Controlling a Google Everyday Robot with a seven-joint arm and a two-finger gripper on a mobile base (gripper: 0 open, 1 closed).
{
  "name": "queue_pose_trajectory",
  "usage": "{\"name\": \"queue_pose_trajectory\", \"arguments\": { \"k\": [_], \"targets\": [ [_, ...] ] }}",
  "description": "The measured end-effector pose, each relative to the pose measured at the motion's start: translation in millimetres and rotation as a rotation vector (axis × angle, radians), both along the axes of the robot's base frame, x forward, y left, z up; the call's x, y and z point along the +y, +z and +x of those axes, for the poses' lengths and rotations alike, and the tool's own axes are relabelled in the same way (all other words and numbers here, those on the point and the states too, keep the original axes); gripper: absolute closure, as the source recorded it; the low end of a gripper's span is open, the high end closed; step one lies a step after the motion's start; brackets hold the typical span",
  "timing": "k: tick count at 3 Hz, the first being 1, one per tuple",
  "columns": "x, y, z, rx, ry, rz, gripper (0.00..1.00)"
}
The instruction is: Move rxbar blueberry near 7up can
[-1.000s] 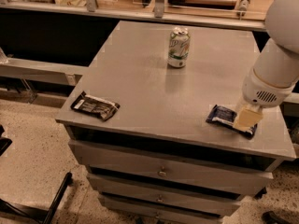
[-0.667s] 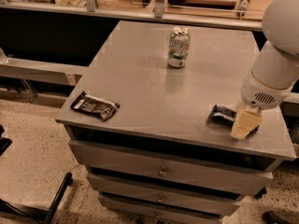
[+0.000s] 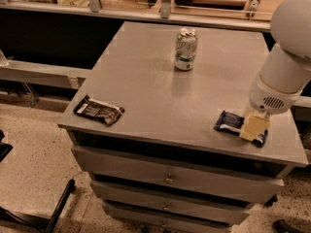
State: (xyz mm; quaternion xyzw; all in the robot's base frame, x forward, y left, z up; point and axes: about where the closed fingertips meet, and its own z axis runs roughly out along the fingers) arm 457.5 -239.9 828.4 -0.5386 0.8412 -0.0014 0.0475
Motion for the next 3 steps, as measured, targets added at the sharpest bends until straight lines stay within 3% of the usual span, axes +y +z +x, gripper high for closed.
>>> {"name": "queue_pose_trajectory", "arguments": {
  "k": [1, 2, 3],
  "targets": [
    [0, 1, 0, -0.004, -0.002, 0.006, 0.53],
    [-3, 13, 1, 0.003, -0.012, 0.064, 0.76],
    [-8, 38, 9, -0.011, -0.046, 0.180, 0.98]
  ]
}}
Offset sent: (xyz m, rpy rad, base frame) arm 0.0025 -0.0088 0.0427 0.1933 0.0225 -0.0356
